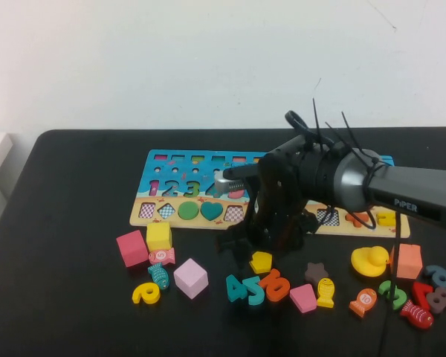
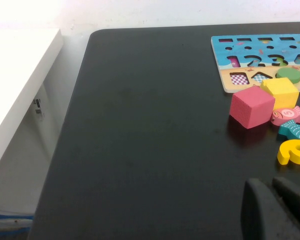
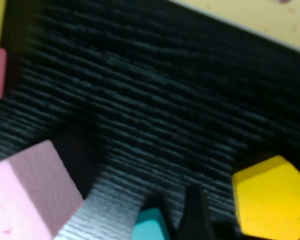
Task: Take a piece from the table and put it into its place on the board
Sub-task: Pick up the "Pentagon"
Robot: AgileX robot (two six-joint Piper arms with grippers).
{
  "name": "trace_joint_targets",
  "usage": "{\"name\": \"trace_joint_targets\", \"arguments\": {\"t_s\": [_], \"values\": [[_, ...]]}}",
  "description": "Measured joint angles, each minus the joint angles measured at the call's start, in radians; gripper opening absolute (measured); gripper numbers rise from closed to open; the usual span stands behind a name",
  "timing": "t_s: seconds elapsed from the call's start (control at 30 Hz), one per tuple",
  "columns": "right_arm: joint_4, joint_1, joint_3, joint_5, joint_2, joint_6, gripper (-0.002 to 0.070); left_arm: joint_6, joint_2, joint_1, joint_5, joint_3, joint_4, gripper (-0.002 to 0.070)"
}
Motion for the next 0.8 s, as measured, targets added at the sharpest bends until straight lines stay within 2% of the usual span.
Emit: {"name": "trace_joint_targets", "arguments": {"t_s": [0.2,0.57,0.8], "values": [[0.000,-0.003,-0.004,0.019,0.022,0.012,0.0521,0.000,0.000,0.000,0.000,0.000,0.000,-0.0001],[0.003,-0.006,-0.005,0.011,0.024,0.013,0.0367,0.000,0.000,0.000,0.000,0.000,0.000,-0.0001],[0.003,-0.006,-0.011,0.011,0.024,0.013,0.0365,0.000,0.000,0.000,0.000,0.000,0.000,-0.0001]]}}
